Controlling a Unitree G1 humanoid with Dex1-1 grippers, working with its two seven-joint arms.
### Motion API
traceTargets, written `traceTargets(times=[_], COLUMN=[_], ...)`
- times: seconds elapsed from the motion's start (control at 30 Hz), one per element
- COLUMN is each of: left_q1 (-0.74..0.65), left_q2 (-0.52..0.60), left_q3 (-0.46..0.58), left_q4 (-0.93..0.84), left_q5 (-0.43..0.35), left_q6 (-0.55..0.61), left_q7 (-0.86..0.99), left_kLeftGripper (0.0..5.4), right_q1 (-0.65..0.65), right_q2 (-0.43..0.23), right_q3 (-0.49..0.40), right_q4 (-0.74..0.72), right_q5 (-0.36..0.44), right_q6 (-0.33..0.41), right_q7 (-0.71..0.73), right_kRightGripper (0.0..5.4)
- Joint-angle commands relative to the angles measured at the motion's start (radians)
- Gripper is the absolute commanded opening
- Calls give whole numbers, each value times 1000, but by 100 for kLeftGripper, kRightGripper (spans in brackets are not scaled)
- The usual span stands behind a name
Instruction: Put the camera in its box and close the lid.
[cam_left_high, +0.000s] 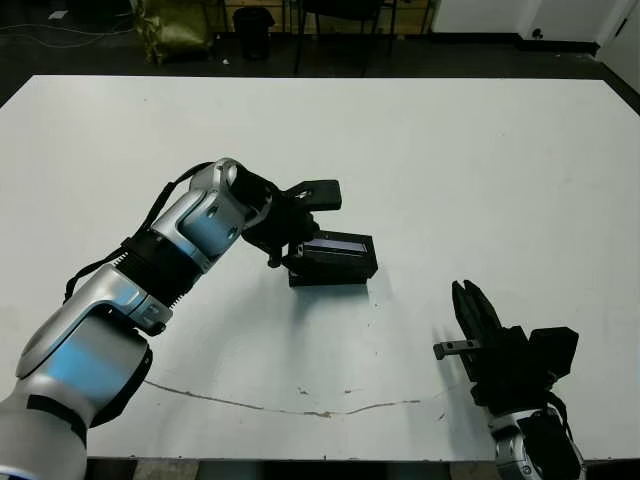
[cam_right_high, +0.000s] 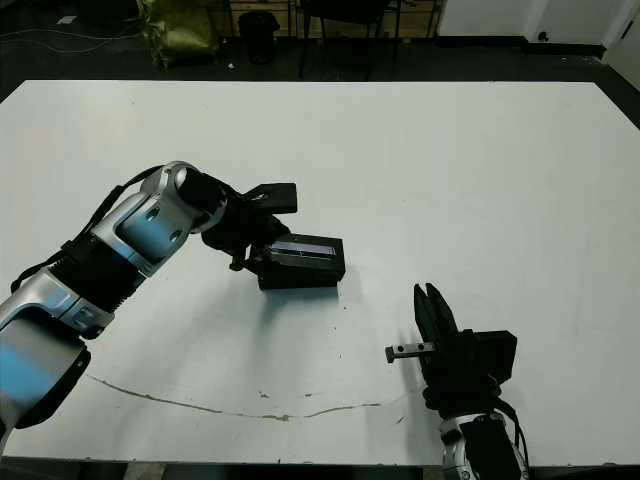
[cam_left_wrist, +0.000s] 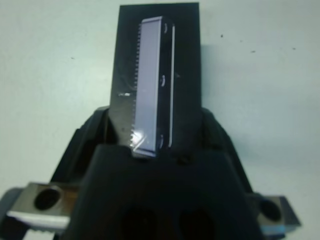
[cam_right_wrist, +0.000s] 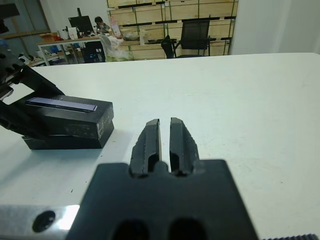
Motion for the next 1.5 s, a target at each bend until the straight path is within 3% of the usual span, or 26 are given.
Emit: traceTargets(times=[0.03,0.13,0.37,1.03,1.5], left_q1=[5,8,9,-9,-1], left_q2=[13,14,13,-37,-38], left_q3=[-14,-11,-14,-18,-38], left_q4=[13,6,5,-21,13], left_q5=[23,24,37,21,48], left_q6=[10,8,-6,45,24], left_q7=[-5,-4,-6,-21,-17], left_kLeftGripper=[264,264,264,264,264], right_q1=[42,19,-6,12,36], right_q2=[-30,-46,-57,-38,-39], right_q3=[-7,-15,-20,-14,-9], right_q4=[23,62,82,95,61], right_q5=[20,32,19,36,34], right_q6=[9,-29,-39,-59,-31], right_q7=[44,101,136,136,104], right_kRightGripper=[0,0,0,0,0])
